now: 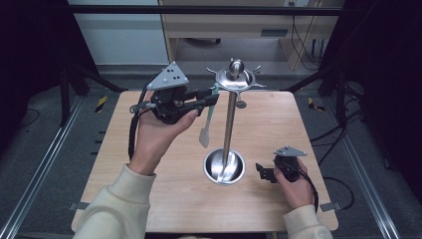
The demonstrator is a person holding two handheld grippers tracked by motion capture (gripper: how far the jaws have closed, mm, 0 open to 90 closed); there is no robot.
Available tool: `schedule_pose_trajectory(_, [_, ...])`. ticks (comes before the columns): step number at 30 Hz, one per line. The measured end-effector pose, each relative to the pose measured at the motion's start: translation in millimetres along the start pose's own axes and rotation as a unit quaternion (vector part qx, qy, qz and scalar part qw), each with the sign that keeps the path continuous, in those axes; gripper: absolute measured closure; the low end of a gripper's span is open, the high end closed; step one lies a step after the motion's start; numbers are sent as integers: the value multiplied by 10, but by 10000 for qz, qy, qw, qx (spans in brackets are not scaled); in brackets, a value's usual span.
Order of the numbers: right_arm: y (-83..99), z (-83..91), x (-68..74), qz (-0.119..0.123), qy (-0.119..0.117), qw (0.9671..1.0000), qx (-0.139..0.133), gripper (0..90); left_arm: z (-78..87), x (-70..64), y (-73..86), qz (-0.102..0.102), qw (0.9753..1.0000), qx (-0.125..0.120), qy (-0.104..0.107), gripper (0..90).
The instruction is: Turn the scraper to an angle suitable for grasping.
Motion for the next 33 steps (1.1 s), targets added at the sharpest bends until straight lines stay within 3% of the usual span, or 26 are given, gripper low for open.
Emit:
schedule_pose_trajectory(17, [1,1,-13,-76,-15,10000,47,92,4,18,7,81,9999,6,60,737])
schedule_pose_trajectory(22, [-7,-7,-31,-16,-5,10000,9,92,45,17,-8,1,9999,95,38,736])
schedule_pose_trajectory(28, [-4,-6,-19,-18,8,10000,32,92,37,42,3,108,9999,53,110,735])
schedule_pose_trajectory(33, [0,-10,-16,-7,13,10000,51,92,51,13,-7,57,10000,48,35,711])
Point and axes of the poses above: each handheld gripper's, and its own axes: z roughly backward along the jaws, y roughly out of its underside, x roughly to its left, the point moved 1 cm from there along -z, roughly forward along the jaws, and after that the axes turned 1 degree about -z, right-handed, at the moved point
